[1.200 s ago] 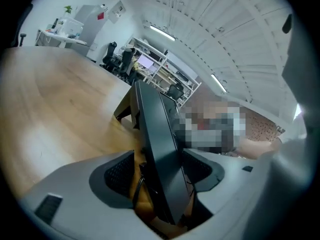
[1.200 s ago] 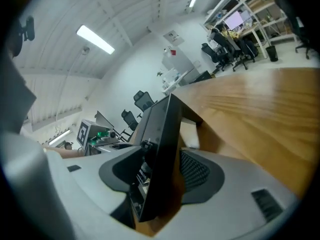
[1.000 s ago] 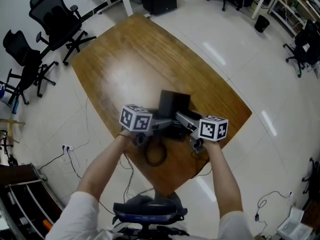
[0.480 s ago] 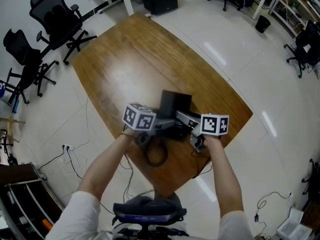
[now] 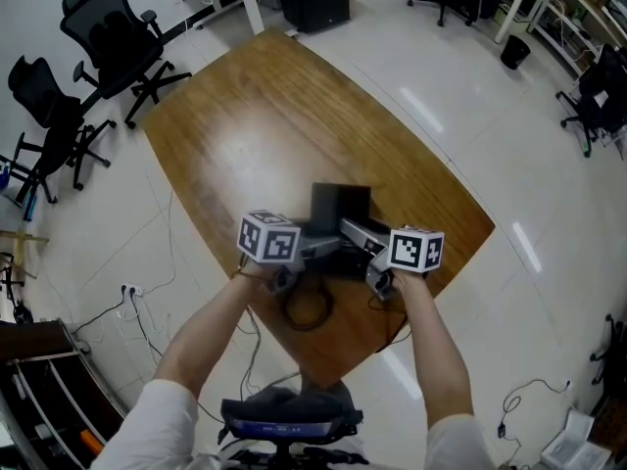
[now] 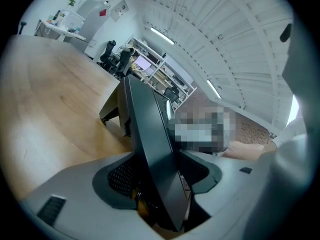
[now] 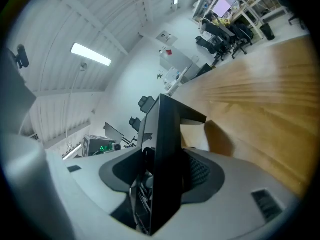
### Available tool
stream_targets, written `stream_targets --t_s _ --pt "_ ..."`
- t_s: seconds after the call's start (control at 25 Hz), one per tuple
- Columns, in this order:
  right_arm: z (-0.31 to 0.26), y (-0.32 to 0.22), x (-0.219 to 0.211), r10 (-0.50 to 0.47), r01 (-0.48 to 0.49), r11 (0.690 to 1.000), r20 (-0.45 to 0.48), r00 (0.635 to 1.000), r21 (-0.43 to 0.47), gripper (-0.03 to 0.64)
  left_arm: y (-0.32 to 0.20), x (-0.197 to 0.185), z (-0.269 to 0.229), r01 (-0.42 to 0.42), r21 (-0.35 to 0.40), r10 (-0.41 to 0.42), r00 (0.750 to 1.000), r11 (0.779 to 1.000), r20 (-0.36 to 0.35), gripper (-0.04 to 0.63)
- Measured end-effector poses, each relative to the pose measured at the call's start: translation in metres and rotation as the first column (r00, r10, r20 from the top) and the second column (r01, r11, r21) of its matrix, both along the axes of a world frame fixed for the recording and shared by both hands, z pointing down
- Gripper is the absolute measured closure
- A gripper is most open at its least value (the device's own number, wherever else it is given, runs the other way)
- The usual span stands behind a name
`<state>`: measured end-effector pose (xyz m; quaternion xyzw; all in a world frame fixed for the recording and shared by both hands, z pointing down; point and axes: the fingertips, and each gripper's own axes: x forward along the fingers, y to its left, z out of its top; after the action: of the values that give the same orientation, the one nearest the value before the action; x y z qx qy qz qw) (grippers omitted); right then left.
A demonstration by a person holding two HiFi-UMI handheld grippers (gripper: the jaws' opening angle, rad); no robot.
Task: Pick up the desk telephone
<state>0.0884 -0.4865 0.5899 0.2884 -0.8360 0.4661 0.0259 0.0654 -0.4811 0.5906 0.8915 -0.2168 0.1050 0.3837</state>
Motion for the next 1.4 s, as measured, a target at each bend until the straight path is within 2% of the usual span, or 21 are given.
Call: stream_targets --t_s 0.28,0.68,1.08,1.4 --pt "-0.027 0.005 -0.004 0.019 -0.022 0.997 0.04 0.999 0.079 0.379 0.005 -0.008 -0.028 0.037 0.062 -0.034 0.998 0.997 -0.053 0.35" --pt "-0.073 0.024 -0.001 0.034 -0.044 0.981 0.053 0.998 0.188 0.372 0.024 -0.01 -0.081 0.056 0.158 -0.039 0.993 0.986 -0.108 0.368" --pt "-0.13 0.065 0.001 0.07 -0.093 0.951 0.086 0.994 0.295 0.373 0.065 -0.012 -0.14 0.058 0.26 -0.015 0.986 0.964 -0.165 0.377" --pt "-0.184 0.103 -0.012 0.072 -0.092 0.905 0.062 0.995 0.416 0.371 0.105 -0.023 -0.189 0.081 0.351 -0.004 0.977 0.933 -0.213 0.379"
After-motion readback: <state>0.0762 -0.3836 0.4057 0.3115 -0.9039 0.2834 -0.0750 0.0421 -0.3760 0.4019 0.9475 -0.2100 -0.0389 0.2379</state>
